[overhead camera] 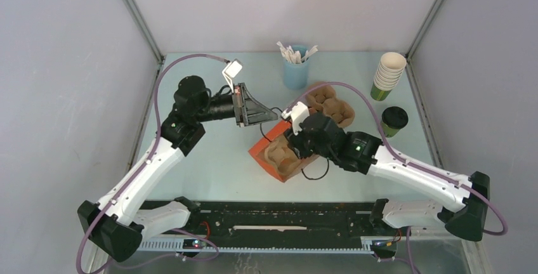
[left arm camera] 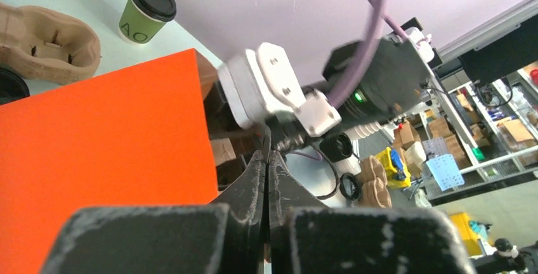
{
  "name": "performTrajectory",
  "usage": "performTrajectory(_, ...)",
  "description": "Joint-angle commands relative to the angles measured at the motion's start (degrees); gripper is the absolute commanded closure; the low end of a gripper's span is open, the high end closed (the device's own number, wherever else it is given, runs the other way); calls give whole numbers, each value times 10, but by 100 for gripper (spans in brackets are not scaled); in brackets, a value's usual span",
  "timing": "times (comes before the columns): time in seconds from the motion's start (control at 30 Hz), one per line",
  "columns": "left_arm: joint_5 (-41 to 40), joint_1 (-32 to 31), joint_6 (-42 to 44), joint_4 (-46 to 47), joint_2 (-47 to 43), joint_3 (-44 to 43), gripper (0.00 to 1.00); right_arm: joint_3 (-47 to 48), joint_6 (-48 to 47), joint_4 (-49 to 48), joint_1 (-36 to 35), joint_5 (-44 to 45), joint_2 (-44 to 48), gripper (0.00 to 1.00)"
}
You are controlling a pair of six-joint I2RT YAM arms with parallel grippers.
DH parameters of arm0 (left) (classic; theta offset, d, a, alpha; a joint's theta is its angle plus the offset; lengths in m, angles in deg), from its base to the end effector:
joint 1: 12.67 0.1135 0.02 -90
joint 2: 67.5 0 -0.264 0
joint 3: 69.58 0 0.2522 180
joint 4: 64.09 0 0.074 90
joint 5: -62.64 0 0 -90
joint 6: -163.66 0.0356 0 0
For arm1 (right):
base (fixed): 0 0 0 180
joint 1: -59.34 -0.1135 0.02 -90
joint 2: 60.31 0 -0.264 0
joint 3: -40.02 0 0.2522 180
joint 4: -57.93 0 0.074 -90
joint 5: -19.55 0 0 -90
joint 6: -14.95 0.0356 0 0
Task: Pack the takeout coffee
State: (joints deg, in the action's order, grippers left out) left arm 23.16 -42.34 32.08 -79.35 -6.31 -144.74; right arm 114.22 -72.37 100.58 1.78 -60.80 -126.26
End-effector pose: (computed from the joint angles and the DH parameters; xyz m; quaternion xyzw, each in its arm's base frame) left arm 0.1898 -0.1398 0.4035 0.2296 0.6741 -0.6163 0.3362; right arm 0.1402 0.2095 0.3291 -0.3714 0.8004 0.1689 0.4393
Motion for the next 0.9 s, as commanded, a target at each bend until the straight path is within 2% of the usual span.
performTrajectory(0.0, -28, -3, -51, 28, 6, -8, 100, 74, -53, 62, -48, 166, -41, 69)
performTrajectory(0.2, -68, -1, -98, 23, 14, -7, 100, 110, -30, 107, -85, 219, -84, 67)
performTrajectory(0.43, -83, 21, -204, 48, 7, 27, 100, 136, -2, 147, -98, 250, -102, 66)
performTrajectory(0.57, -98, 21, -234, 46, -16, 21, 100, 143, 11, 135, -102, 183, -84, 65)
performTrajectory(0.7, -125, 20, -289, 22, -37, 16, 100, 153, 22, 143, -116, 157, -77, 66)
performTrajectory(0.87, -160, 20, -276, -51, -64, -1, 100, 132, 41, 113, -121, 50, -26, 67)
